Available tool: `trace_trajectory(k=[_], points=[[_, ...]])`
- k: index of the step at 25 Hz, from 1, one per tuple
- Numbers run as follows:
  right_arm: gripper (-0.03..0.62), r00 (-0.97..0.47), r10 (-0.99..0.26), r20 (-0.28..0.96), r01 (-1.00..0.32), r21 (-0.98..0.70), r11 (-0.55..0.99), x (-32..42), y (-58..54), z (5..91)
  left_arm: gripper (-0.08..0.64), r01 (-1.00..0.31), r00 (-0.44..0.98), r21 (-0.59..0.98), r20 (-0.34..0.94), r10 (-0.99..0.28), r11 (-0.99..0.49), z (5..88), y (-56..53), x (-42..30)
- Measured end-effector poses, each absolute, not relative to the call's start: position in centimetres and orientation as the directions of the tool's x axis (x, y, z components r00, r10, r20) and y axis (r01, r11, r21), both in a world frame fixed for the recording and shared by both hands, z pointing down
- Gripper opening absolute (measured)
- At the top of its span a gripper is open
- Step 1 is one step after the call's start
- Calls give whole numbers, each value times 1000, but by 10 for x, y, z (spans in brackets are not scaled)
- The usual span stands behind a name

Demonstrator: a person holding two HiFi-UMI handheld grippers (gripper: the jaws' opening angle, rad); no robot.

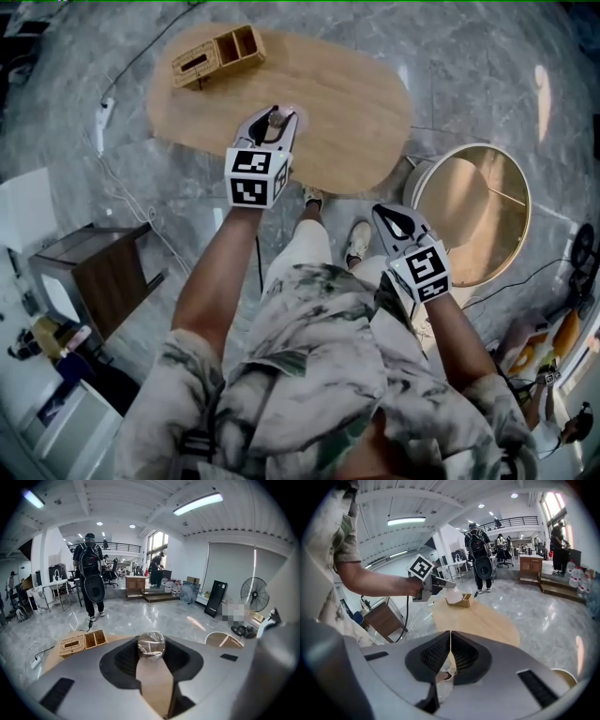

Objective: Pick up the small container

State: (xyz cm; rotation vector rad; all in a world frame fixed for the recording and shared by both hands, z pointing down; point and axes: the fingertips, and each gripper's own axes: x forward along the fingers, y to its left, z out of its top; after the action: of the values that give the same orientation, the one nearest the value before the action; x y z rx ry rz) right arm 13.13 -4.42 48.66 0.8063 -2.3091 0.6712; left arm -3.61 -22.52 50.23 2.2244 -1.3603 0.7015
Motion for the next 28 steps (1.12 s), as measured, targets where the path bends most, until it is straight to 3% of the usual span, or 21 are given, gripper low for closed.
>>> trace_trajectory(k=[28], points=[[28, -688, -387, 613, -620, -221, 753, 141, -21, 441, 147, -876, 434, 115, 609, -664, -468, 413, -159, -13]])
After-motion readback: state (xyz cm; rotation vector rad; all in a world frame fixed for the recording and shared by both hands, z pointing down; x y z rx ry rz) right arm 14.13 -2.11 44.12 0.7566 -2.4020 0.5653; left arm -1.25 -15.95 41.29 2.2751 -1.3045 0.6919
